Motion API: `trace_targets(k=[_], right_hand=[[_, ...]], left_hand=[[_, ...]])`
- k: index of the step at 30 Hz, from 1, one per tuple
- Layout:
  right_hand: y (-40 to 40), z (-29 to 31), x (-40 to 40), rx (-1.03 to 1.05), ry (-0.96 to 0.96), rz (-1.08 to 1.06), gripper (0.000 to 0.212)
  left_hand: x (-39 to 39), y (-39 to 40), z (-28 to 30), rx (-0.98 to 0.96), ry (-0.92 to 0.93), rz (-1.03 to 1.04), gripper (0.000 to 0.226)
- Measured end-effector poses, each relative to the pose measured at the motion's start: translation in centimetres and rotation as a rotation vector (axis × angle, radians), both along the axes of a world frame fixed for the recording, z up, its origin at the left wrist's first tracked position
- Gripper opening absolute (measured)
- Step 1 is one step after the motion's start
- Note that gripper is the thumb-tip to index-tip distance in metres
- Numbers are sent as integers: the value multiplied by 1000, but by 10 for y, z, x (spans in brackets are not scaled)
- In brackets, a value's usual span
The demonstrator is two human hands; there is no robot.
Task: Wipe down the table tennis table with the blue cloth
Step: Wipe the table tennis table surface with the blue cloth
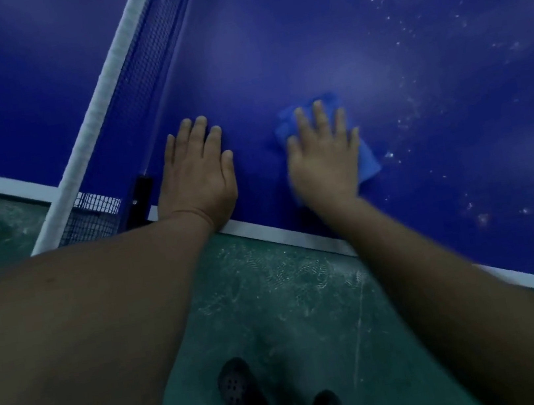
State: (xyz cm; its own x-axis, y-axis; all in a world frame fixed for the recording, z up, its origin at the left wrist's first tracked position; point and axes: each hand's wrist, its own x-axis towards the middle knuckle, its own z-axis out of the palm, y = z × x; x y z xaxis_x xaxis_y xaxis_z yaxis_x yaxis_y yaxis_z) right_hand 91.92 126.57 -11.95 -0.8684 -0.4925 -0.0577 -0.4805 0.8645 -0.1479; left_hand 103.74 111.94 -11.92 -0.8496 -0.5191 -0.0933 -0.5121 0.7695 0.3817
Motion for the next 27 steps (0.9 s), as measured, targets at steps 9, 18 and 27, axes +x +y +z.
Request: trace_targets(k=[9,18,27], right_hand=[[194,-3,-9,156,-33,-315,57],[76,-1,65,53,-98,52,60],[227,13,-35,39,-121,-918,59]], left_hand=[[-1,0,-3,2,18,-3,55],[0,-3,-6,-17,14,-9,55],[-3,0,-7,-28,38,-2,53]])
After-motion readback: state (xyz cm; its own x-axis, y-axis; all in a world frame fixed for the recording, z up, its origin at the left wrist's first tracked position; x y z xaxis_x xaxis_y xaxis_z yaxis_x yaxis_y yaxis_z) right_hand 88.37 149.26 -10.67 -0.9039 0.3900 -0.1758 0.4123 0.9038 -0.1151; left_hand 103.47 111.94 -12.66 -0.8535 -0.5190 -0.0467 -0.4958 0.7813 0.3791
